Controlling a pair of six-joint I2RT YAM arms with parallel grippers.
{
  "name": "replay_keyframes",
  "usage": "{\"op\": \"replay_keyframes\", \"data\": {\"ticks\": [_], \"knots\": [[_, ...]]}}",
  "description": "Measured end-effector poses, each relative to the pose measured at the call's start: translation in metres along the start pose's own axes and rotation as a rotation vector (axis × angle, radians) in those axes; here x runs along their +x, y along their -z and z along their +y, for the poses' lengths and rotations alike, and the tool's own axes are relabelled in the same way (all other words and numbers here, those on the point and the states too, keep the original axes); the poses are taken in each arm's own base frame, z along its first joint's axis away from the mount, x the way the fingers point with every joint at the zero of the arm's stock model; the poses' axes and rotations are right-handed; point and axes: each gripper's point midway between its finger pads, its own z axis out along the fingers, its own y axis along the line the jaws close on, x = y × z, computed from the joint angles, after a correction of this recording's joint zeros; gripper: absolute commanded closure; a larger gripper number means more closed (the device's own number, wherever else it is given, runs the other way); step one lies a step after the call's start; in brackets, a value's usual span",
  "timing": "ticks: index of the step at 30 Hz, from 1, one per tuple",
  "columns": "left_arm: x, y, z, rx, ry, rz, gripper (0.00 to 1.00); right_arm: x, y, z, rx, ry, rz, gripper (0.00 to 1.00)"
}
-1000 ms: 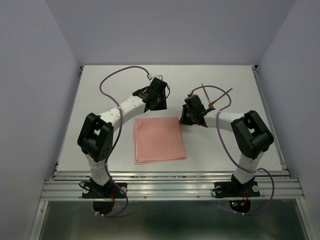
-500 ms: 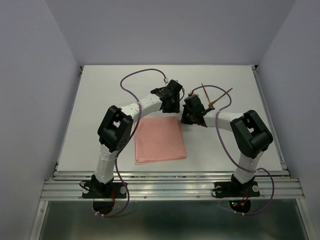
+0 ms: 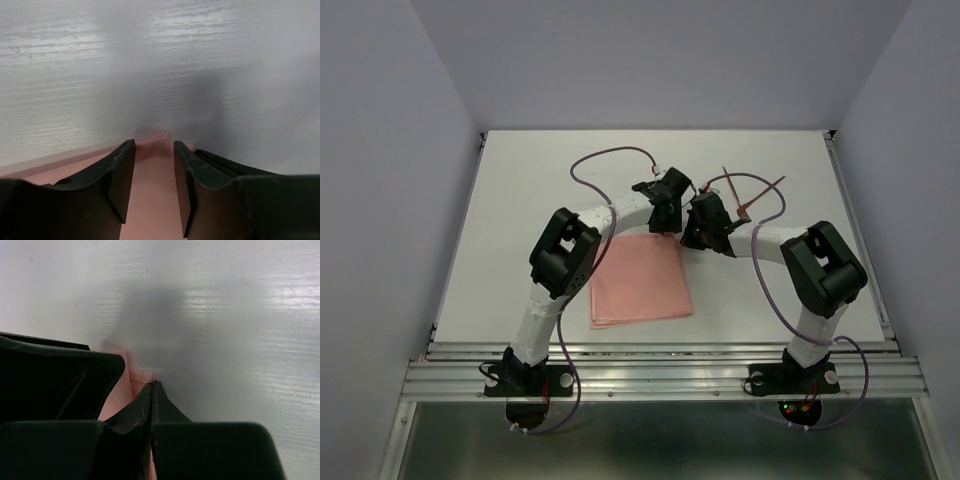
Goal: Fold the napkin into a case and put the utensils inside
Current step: Smooth out the lower triangle-folded napkin at the center of the board.
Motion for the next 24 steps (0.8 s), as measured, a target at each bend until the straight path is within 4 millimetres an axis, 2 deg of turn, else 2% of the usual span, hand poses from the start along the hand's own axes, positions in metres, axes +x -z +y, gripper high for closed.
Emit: {"op": "replay_keyframes", "data": {"ticks": [4,9,12,13,15,16,24], "knots": [[0.005,-0.007,0.003,-0.016,0.001,0.011,0.60,0.000,0.000,0.000,0.000,-0.003,-0.001,0.99],[0.006,-0.013,0.005,-0.029,0.002,0.010,0.76,0.000,0.000,0.000,-0.001,-0.005,-0.002,0.99],[0.006,-0.013,0.005,-0.030,0.001,0.009,0.80,0.000,0.000,0.000,-0.002,-0.008,-0.002,0.99],[0.006,-0.013,0.006,-0.031,0.001,0.009,0.86,0.000,0.000,0.000,-0.002,-0.008,-0.002,0.99],[0.006,-0.013,0.005,-0.031,0.001,0.009,0.91,0.000,0.000,0.000,-0.002,-0.008,-0.002,0.99],[0.006,-0.013,0.005,-0.031,0.001,0.008,1.00,0.000,0.000,0.000,-0.002,-0.009,-0.002,0.99],[0.004,-0.014,0.001,-0.004,-0.008,0.002,1.00,0.001,0.000,0.000,-0.005,-0.019,-0.007,0.99]]}}
